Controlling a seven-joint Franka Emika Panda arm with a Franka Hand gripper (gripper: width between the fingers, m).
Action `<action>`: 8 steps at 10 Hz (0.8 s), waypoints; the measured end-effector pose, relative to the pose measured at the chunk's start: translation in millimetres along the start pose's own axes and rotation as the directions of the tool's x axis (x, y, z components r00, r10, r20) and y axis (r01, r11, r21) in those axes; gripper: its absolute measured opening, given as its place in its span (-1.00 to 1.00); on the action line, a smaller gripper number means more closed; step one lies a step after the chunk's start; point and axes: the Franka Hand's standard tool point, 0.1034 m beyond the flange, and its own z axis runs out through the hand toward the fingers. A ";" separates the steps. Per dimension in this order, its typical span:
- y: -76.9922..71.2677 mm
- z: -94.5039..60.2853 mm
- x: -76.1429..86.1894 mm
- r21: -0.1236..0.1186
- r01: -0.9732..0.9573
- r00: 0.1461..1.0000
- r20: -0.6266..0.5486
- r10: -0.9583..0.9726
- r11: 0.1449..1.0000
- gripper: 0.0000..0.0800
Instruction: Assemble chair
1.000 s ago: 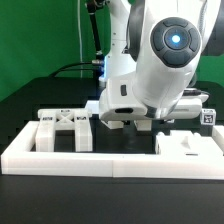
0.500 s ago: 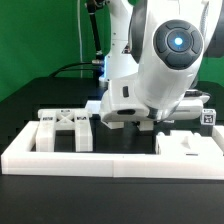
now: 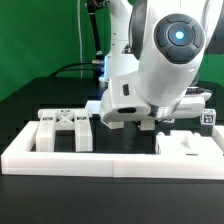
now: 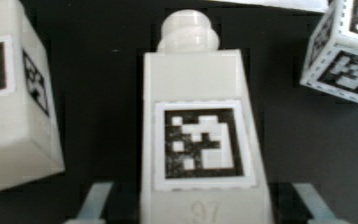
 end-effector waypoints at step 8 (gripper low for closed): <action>-9.4 -66.9 -12.8 0.008 0.008 0.985 -0.172 -0.007 1.000 -0.27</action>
Offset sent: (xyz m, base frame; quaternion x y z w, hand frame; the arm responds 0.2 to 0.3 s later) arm 0.0134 0.0103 0.0805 0.0339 -0.0168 -0.0118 0.9992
